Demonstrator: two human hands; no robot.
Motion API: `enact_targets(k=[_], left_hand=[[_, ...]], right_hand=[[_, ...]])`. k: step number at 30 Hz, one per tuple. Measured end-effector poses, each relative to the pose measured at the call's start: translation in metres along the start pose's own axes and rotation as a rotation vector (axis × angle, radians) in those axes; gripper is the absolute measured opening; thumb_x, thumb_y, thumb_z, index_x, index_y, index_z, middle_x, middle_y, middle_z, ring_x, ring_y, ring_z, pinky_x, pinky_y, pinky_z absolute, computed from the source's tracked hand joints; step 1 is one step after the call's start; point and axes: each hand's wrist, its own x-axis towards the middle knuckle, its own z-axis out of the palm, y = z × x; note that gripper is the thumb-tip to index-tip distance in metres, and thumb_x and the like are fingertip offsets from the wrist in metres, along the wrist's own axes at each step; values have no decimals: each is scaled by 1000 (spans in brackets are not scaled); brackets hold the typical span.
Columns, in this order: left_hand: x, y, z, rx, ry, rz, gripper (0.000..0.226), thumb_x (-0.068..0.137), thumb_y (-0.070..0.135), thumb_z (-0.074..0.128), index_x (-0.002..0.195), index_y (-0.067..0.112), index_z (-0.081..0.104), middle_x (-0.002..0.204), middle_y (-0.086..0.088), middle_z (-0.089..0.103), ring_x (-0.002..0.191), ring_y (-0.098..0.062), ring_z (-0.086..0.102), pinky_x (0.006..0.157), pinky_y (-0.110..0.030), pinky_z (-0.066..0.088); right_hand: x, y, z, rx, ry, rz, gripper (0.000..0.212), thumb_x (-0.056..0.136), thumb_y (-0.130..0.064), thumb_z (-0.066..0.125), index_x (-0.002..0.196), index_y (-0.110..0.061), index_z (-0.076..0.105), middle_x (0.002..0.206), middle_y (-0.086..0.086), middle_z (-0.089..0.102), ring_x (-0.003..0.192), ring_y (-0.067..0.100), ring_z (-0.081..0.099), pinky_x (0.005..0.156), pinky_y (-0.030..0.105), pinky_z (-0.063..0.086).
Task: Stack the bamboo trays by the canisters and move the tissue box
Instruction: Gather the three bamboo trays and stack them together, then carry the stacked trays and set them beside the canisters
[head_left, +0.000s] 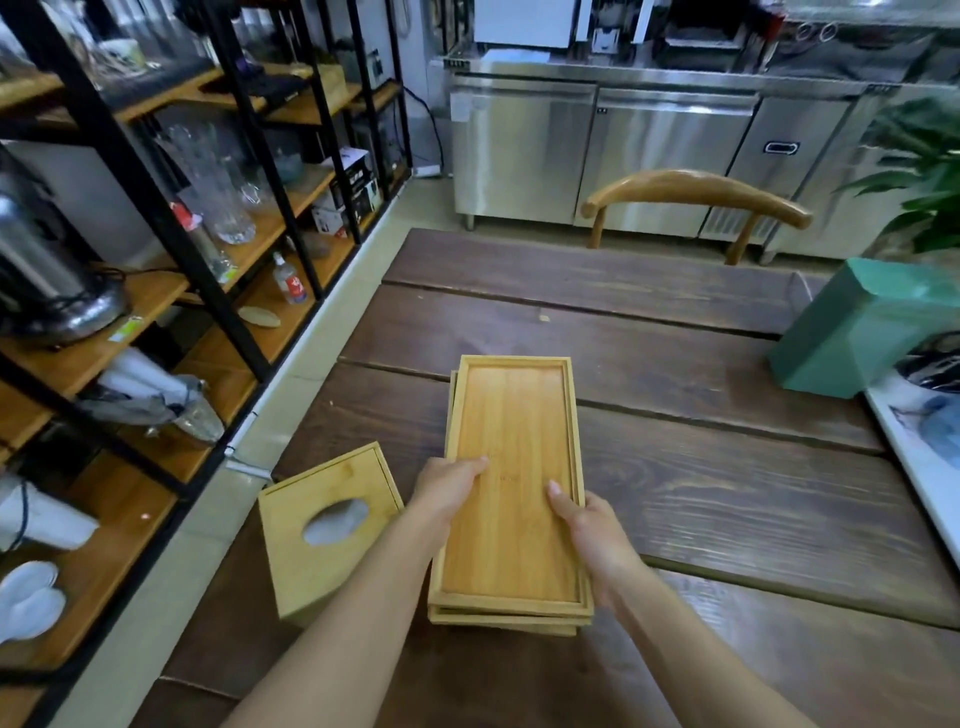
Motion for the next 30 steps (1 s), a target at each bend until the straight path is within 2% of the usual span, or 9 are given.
enact_targets(k=[6,11,15,17,19,21,24,27,30], left_hand=[[10,-4,3,-53,116,28,72,82,37,68,139,8,37,136,-14,53,122,-34,51,104,-54,41],[25,-17,2,5,180,33,70,78,40,70,136,10,45,134,-13,56,120,-34,54,100,-54,45],[17,-13,6,14,197,38,48,86,31,65,124,5,56,120,-13,64,111,-32,59,99,-51,46],[17,-13,9,7,173,35,44,88,29,63,124,6,56,119,-13,64,112,-32,59,100,-51,46],[19,-12,10,45,159,23,52,87,30,63,132,7,49,129,-13,59,119,-33,55,101,-52,44],[23,-8,9,75,147,7,55,86,28,63,134,5,47,132,-15,57,121,-34,53,102,-53,44],[24,1,4,49,130,-44,41,89,17,61,125,-1,53,122,-17,60,113,-33,56,99,-47,44],[22,4,1,10,44,-57,27,91,10,58,116,-1,55,100,-13,63,89,-25,60,72,-38,48],[19,7,0,-20,-10,-51,41,90,15,61,126,4,46,105,-12,60,86,-24,58,67,-39,46]], right_hand=[[7,3,3,-47,27,-79,41,89,-34,54,123,-12,53,116,10,63,104,25,61,90,41,50],[32,33,-4,-183,43,-168,52,83,-43,57,133,-38,41,130,7,49,114,23,53,99,52,46],[22,15,2,-208,75,-149,67,82,-42,61,140,-26,32,135,5,39,121,26,47,103,51,42],[32,24,0,-203,148,-132,87,70,-59,64,140,-17,33,136,5,39,124,28,45,104,50,40],[44,37,-5,-185,161,-112,98,51,-74,61,131,-18,46,132,8,48,119,28,49,102,53,42],[36,28,-3,-104,143,-56,78,61,-58,66,125,-18,51,129,7,51,114,28,52,99,51,44],[23,6,-3,10,81,25,49,80,-24,66,125,-12,51,117,10,59,103,27,57,88,45,47],[28,-1,-15,91,36,57,43,80,-17,65,122,-10,55,109,12,65,100,32,61,91,53,48],[28,-3,-22,101,43,67,42,80,-18,64,121,-12,55,109,15,66,98,35,61,89,56,49]])
